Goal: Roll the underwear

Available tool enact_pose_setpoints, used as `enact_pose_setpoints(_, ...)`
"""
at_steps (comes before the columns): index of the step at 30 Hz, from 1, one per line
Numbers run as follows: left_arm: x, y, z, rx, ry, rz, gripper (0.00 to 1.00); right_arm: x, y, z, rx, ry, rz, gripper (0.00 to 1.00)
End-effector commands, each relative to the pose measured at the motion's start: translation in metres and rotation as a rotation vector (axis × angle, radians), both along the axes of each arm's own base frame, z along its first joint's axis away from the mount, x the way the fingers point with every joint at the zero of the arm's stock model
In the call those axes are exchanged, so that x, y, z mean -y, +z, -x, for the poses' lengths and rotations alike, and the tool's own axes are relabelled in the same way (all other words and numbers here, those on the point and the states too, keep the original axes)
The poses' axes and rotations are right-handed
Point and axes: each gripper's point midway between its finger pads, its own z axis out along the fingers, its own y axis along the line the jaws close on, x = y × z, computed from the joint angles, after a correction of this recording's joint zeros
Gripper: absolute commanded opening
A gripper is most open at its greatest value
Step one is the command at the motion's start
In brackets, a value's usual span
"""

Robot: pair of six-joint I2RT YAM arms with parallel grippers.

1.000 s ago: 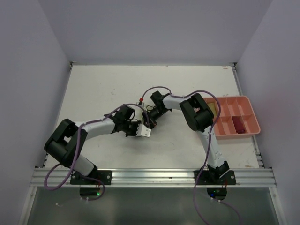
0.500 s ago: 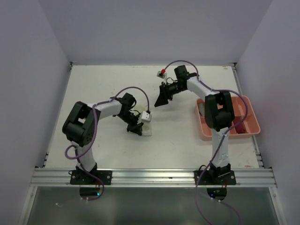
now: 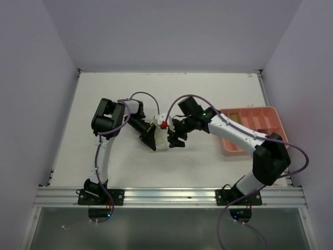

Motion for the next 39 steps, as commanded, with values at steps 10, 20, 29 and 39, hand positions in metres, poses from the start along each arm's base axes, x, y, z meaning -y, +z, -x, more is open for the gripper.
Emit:
enact_pose_setpoints(10, -0.039, -0.065, 0.005, 0.074, -0.195, -0.187, 0.0, -0.054, -0.071, 0.0, 0.283, 0.156, 0.053, 0.67)
enact_pose_setpoints(20, -0.037, -0.067, 0.008, 0.064, -0.189, -0.168, 0.0, -0.076, -0.097, 0.009, 0.295, 0.175, 0.019, 0.61)
enact_pose_setpoints(29, -0.036, -0.064, 0.007, 0.073, -0.188, -0.155, 0.01, -0.073, -0.13, 0.011, 0.234, 0.186, 0.087, 0.3)
enact_pose_setpoints(39, -0.016, 0.032, -0.046, 0.42, -0.006, 0.003, 0.36, -0.068, -0.133, 0.053, -0.131, 0.252, 0.107, 0.0)
